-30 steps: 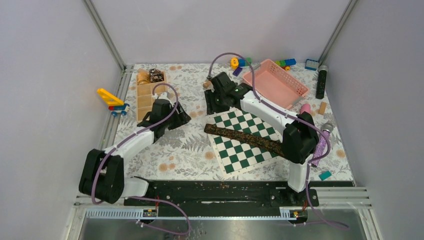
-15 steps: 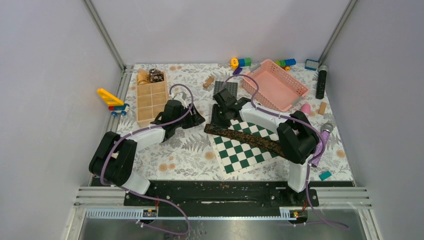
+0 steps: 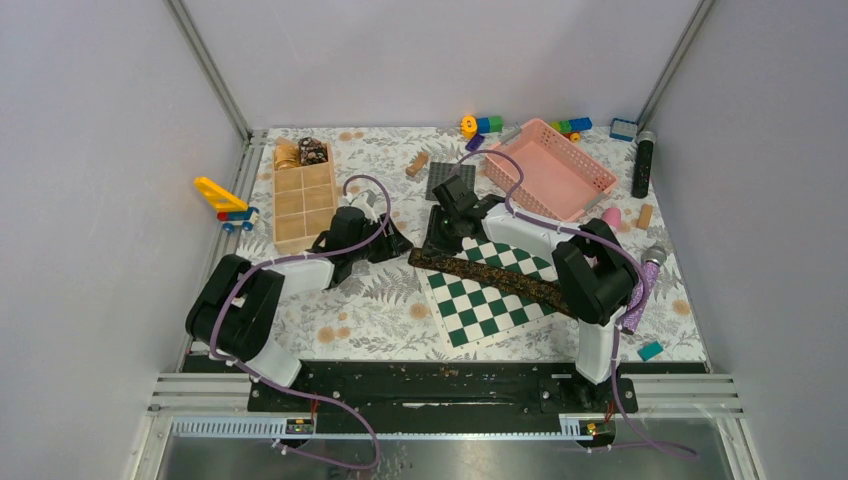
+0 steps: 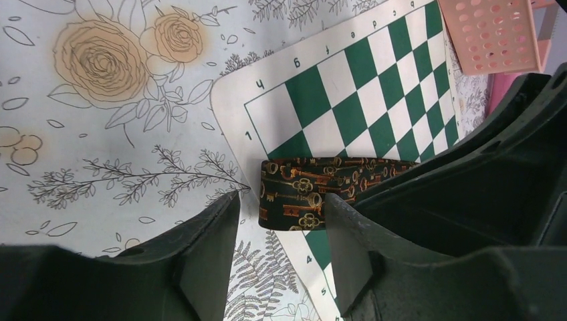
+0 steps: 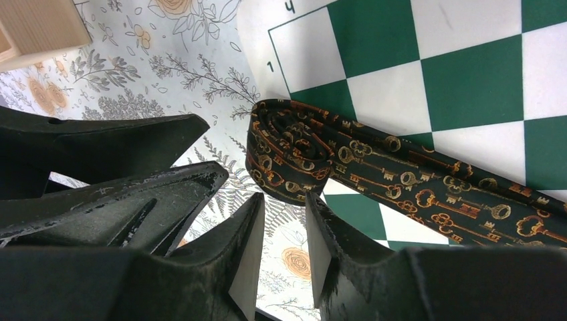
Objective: Roll the ties
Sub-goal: Roll the tie at the center of the board.
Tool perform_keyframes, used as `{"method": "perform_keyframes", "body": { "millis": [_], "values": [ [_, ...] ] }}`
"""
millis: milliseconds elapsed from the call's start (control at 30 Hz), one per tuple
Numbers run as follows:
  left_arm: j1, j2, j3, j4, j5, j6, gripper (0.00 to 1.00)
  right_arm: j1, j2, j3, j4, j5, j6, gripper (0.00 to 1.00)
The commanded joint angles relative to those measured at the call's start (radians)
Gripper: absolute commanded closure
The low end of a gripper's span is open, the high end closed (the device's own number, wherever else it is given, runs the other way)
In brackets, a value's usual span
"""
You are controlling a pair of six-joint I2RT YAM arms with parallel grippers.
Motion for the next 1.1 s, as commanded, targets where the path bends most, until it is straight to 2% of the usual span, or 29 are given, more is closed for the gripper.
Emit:
{"method": "perform_keyframes", "body": {
  "millis": [0,267,667,1067],
  "values": [
    [-0.008,0.006,-0.02,0.105,0.046,-0.007,0.5,-0.007,0.019,-0.011,0.023,-0.021,0.015,0.64],
    [-0.013,0.015,-0.045,0.146,0.065,-0.014,0.51,-0.009,0.041,-0.034,0.022,-0.02,0.014,0.65],
    [-0.023,0.066,-0.091,0.299,0.134,-0.039,0.53,-0.02,0.037,-0.078,0.022,0.006,0.018,0.65],
    [-0.037,0.112,-0.069,0.299,0.139,-0.014,0.53,-0.033,0.046,-0.076,0.022,-0.005,0.02,0.65]
  ]
}}
